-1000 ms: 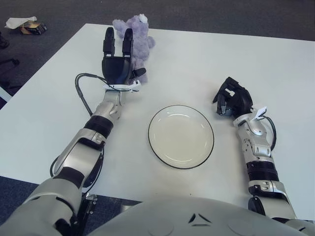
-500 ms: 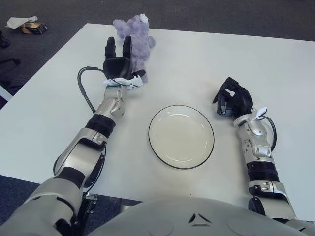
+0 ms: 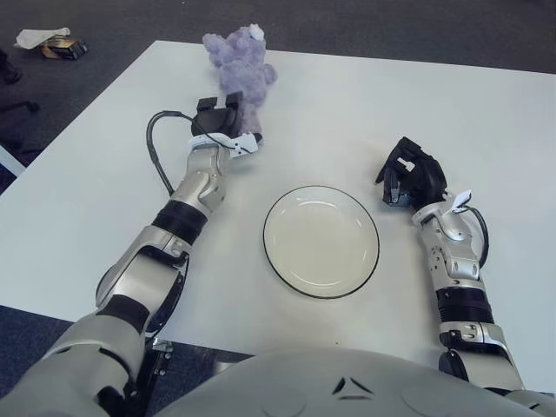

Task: Put the doll into the plate.

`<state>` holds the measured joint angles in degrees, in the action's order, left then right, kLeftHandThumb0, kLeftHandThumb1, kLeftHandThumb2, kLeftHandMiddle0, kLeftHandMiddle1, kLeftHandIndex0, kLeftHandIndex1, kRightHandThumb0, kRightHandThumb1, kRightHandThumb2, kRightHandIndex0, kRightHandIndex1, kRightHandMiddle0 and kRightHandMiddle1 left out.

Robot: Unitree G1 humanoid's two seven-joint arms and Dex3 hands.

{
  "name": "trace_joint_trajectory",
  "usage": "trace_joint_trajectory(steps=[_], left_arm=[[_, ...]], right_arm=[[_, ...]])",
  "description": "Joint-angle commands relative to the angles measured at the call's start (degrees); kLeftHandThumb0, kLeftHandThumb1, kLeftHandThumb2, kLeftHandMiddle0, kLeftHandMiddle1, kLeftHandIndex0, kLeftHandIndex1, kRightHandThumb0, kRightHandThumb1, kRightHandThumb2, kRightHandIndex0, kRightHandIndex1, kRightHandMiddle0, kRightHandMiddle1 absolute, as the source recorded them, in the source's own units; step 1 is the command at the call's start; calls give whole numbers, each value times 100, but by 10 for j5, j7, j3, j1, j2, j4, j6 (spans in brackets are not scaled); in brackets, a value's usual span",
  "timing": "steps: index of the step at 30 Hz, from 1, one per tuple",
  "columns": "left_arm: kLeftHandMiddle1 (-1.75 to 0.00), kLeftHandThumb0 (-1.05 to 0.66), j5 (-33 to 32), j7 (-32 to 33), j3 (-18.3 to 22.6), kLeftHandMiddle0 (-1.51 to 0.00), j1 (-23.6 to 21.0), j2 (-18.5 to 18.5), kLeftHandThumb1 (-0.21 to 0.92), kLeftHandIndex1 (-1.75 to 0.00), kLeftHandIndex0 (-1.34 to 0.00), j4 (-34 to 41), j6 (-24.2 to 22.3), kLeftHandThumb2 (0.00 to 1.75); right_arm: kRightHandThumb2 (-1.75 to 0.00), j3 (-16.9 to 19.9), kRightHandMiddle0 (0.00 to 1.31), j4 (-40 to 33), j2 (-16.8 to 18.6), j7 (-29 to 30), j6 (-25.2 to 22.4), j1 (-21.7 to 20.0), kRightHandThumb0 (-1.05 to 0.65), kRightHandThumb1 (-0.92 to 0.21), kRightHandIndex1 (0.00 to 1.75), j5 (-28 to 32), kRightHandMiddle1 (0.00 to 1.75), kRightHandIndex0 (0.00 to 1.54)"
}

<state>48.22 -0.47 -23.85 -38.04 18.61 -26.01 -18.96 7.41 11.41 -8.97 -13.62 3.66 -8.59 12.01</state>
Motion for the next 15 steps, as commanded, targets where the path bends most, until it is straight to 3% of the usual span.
trace_joint_trajectory(steps=[1,15], left_arm=[[-110,-105,4,-32,-9,-7,-4,15,92,-68,0,24,2,92],[-139,-104,3,-60,-15,-9,8,26,92,-89,0,54,8,91]], right_arm=[[-149,-5,60,19,10,3,-33,38,-1,-17,175,0,175,61],[-150,-6,60,6,8,-2,-38,43,-1,-16,175,0,175,62]])
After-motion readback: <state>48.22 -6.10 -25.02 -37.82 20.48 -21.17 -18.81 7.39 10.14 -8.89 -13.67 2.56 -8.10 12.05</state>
